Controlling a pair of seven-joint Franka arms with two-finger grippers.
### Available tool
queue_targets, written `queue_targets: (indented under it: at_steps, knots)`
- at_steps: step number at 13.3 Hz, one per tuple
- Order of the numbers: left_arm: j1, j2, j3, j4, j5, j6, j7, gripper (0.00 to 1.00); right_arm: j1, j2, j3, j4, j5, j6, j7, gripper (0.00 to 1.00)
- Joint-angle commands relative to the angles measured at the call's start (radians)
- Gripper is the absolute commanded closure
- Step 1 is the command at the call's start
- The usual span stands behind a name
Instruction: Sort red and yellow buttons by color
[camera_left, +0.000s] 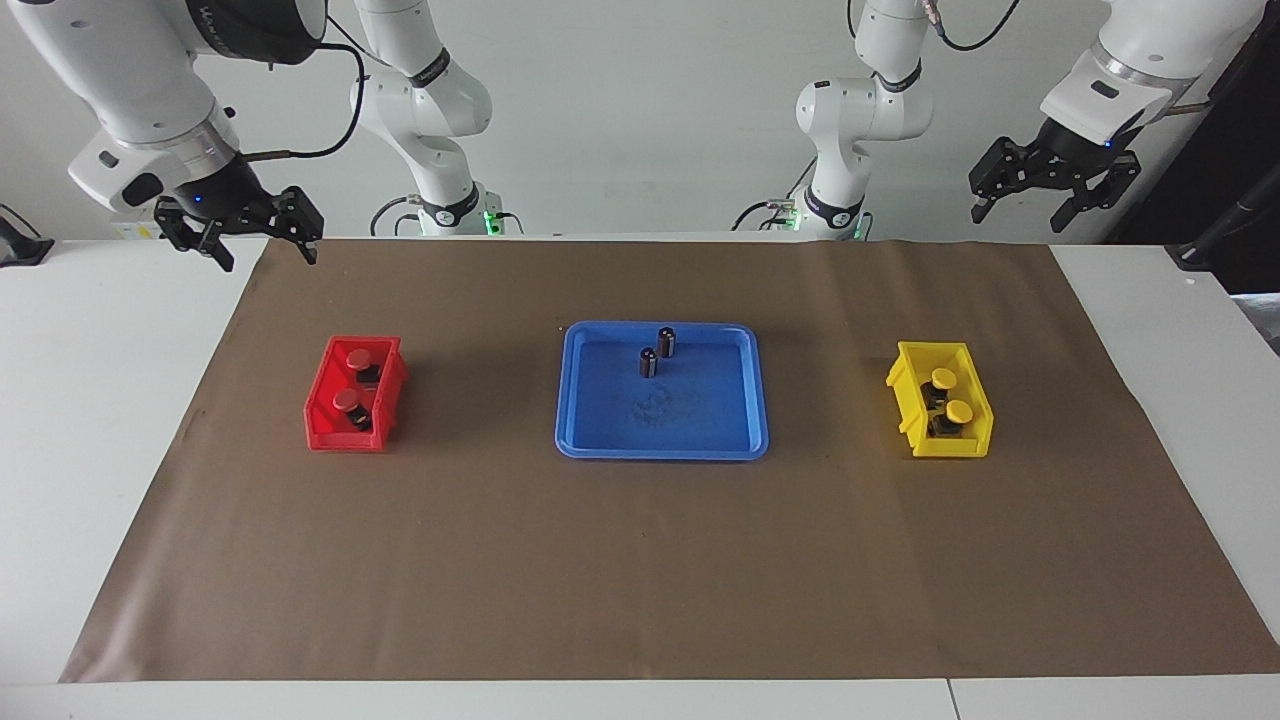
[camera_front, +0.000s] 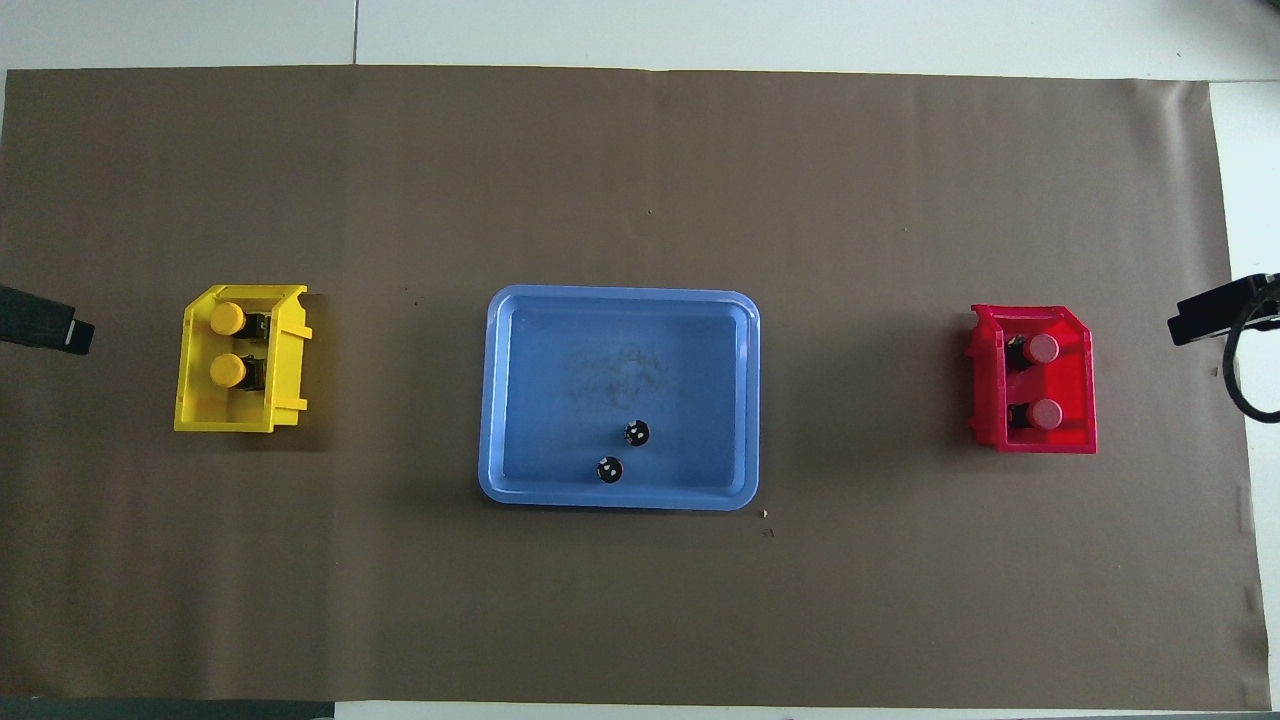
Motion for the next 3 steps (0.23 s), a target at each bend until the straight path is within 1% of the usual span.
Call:
queue_targets:
  at_steps: [1,3]
  knots:
    - [-0.006,-0.097,0.006,-0.195,0.024,0.150,0.006,0.00,0.000,0.008,0.004,0.013,0.010,0.009,0.041,0.00]
    - [0.003,-0.099,0.006,-0.198,0.025,0.157,0.003,0.00,0.000,0.008,0.004,0.012,0.010,0.009,0.040,0.00]
